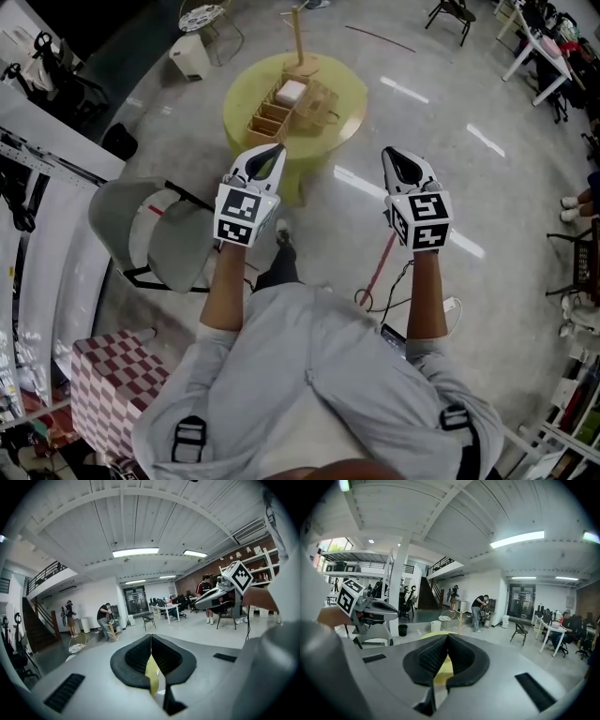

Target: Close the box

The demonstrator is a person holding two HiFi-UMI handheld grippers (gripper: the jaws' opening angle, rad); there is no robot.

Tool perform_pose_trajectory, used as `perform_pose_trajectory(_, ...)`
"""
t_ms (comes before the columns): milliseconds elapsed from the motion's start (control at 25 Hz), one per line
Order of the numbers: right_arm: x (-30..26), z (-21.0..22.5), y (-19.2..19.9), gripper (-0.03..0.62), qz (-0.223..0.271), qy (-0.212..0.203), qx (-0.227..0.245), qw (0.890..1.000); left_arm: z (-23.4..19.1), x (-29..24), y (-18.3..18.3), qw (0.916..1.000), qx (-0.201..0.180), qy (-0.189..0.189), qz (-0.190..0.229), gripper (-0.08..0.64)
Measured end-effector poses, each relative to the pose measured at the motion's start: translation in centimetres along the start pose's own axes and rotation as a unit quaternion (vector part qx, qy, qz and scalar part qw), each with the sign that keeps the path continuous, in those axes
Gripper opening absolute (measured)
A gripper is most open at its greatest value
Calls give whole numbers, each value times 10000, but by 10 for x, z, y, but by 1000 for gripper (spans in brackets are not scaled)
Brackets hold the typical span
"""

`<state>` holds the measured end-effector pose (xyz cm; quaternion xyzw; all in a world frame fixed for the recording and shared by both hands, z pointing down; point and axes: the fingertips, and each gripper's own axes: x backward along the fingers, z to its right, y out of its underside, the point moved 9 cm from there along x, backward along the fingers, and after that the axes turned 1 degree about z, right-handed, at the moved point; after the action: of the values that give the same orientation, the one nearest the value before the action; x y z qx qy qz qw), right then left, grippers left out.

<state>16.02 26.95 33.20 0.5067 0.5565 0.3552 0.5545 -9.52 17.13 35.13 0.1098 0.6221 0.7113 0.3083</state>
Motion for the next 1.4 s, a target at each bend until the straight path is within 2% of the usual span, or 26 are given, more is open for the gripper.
perform_pose_trajectory(160,-36,11,1,23,-82,17,6,10000,-30,-33,9,9999,138,44,-61,29)
perform_pose_trajectory(520,-140,48,-16,23,-288,266,-38,9992,-111,-131,12,9993,167,328,0,29)
perform_pose_trajectory(800,-223,56,-33,23,-419,325,159,9985,-180,-190,18,9981,246,555,-31,29)
perform_pose_trajectory(920,-249,57,-35,25,-401,321,10,9987,-203,-209,25,9974,307,641,-80,29)
perform_pose_trajectory(1200,-298,61,-20,26,-757,373,-265,9961,-237,-242,50,9947,504,851,-286,29)
perform_pose_trajectory(1400,-319,67,4,49,-1150,198,-301,9927,-241,-262,68,9920,666,938,-515,29)
